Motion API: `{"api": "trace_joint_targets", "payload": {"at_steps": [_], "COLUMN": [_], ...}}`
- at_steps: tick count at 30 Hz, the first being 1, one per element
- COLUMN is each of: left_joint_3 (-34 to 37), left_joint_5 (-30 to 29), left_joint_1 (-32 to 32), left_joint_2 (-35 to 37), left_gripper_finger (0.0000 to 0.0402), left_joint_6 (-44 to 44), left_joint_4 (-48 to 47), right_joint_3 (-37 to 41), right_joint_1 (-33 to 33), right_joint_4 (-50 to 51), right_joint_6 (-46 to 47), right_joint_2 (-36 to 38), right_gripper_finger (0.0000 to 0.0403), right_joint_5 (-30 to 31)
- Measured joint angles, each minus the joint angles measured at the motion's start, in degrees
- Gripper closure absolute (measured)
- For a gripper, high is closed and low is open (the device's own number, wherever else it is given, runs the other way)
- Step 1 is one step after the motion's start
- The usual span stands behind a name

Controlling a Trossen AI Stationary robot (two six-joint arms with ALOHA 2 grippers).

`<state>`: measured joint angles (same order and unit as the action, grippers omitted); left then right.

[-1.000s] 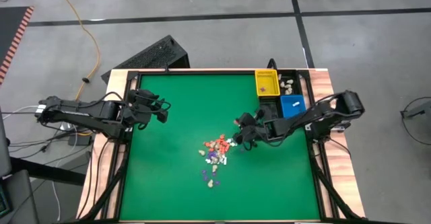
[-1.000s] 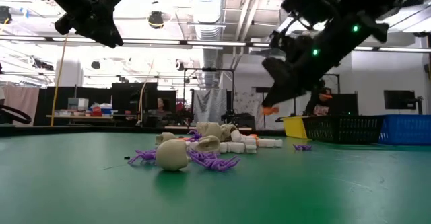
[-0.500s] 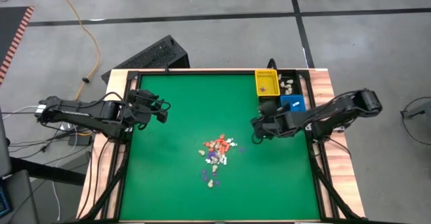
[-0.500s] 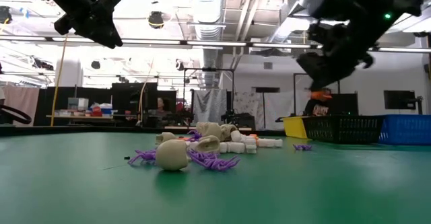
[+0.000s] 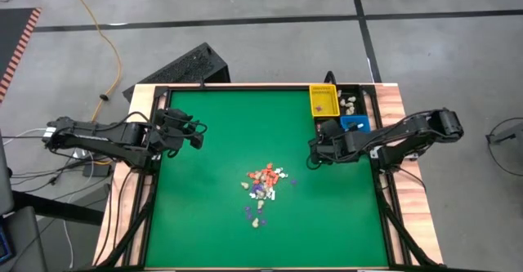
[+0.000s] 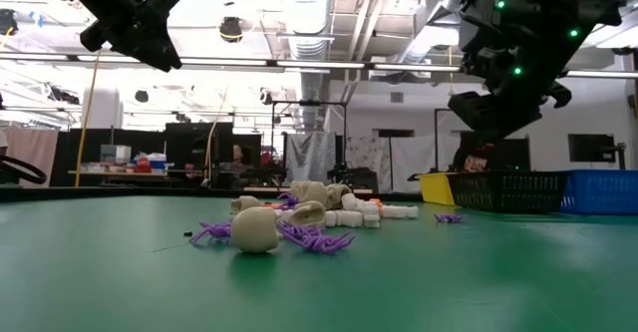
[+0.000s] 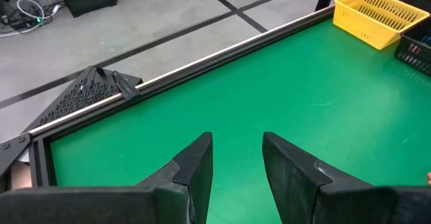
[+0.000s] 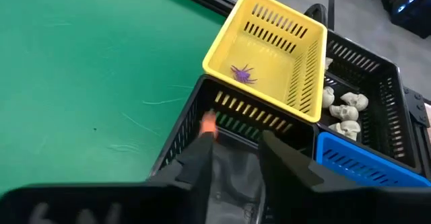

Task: Sort Halloween decoration
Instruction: Put the purple spider toy into the yellow basket

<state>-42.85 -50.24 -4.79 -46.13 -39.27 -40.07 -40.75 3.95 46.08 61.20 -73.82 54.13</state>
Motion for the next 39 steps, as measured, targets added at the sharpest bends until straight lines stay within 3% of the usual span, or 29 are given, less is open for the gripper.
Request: {"api": "trace_joint_targets", "payload": {"at_steps": [3,6,10,14,18,25,33,39], "left_joint_3": [0.0,0.0,0.0,0.0,0.0,0.0,0.0,0.0], "left_joint_5": [0.02,0.02,0.03,0.02,0.0,0.02,0.0,-0.02], "left_joint_1": [0.01,0.01,0.01,-0.01,0.01,0.0,0.0,0.01], "left_joint_2": [0.0,0.0,0.0,0.0,0.0,0.0,0.0,0.0], "left_gripper_finger": [0.028,0.028,0.028,0.028,0.028,0.028,0.028,0.028], "left_joint_6": [0.0,0.0,0.0,0.0,0.0,0.0,-0.35,-0.42], "left_joint_4": [0.0,0.0,0.02,0.02,0.04,0.09,0.1,0.11], "right_joint_3": [0.0,0.0,0.0,0.72,3.2,4.94,4.94,4.94], "right_joint_1": [0.99,3.53,9.31,15.1,19.71,24.92,26.12,26.03], "right_joint_4": [-1.68,-7.96,-20.25,-32.29,-41.42,-50.95,-57.35,-58.34], "right_joint_6": [-1.95,-10.13,-21.6,-29.25,-30.09,-28.74,-28.64,-28.71], "right_joint_2": [0.0,0.0,0.0,0.0,-0.65,-6.12,-16.56,-20.41], "right_gripper_finger": [0.0225,0.0208,0.0203,0.0207,0.021,0.0211,0.0211,0.0211], "right_joint_5": [0.07,-0.11,-1.03,-6.44,-10.52,-10.96,-12.22,-12.24]}}
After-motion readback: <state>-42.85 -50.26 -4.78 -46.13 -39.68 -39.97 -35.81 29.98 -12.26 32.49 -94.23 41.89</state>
